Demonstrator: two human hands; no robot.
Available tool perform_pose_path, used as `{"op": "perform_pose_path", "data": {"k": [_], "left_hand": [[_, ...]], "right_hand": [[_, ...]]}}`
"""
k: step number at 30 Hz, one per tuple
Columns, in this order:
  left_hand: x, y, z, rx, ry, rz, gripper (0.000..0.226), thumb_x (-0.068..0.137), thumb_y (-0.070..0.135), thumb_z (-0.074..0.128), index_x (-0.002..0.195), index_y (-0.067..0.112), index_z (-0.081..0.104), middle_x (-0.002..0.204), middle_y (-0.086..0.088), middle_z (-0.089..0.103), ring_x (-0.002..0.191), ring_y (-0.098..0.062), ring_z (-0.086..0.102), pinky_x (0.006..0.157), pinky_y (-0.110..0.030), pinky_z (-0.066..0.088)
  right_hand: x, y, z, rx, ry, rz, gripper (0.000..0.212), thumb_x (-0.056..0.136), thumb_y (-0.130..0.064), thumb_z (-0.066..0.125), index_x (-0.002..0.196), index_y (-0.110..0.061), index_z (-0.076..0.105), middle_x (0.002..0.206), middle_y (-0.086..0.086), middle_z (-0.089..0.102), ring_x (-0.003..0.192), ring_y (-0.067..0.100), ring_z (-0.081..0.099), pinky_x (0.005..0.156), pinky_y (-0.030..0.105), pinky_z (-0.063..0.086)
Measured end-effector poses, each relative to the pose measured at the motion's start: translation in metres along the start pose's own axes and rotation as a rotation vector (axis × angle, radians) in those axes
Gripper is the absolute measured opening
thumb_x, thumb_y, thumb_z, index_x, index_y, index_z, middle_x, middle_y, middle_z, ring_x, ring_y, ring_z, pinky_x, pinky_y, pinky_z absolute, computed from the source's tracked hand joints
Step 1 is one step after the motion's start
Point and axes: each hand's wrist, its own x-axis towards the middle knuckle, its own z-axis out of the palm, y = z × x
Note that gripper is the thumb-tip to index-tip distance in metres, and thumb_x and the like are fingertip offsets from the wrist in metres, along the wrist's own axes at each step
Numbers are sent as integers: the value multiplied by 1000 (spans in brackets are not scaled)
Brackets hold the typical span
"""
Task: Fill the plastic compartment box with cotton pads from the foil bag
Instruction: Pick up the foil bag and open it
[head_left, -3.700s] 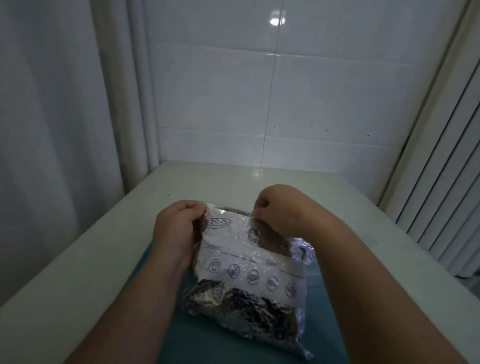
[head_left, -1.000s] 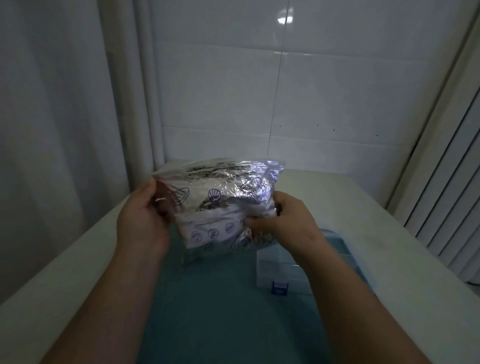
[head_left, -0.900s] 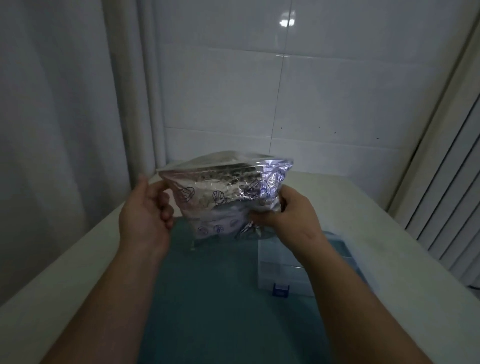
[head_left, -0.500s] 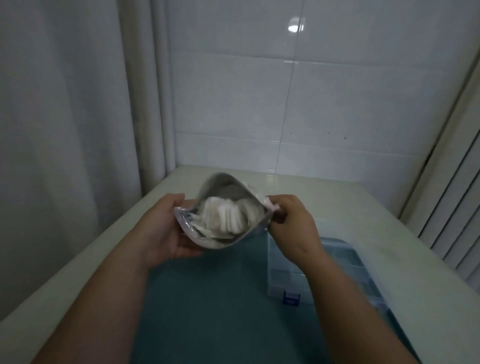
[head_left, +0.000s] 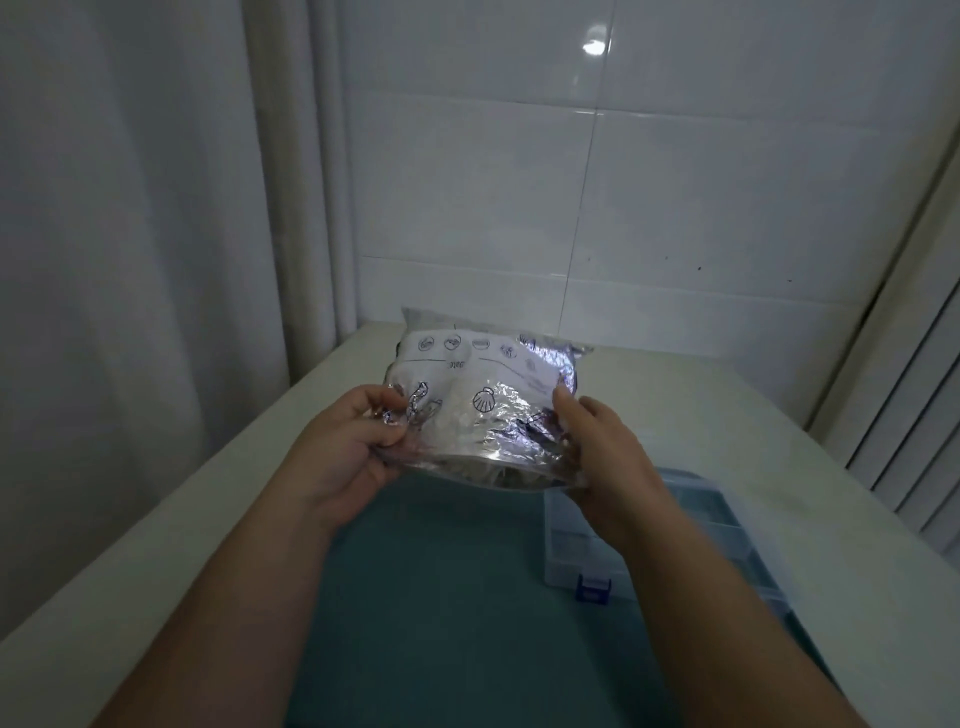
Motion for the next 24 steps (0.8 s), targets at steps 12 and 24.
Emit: {"op": "perform_pose_path", "data": {"k": [12,24], "left_hand": [[2,3,-15,165,32,-83,50,76,53,64,112,19,72,109,-9,73,97,-29,67,90,-46,52],[0,-1,-4,15,56,51,20,79,21,70,97,15,69,101,-14,74,89,-29,71,83,-44,57]], "right_hand": [[-5,2,7,-374,-53,-269,17,85,-11,72,97,-21,65,86,1,74,77,17,71,65,32,59],[-7,6,20,-396,-59,-291,46,73,-66,67,107,-36,58,105,-7,69,99,16,66,91,47,53]]}}
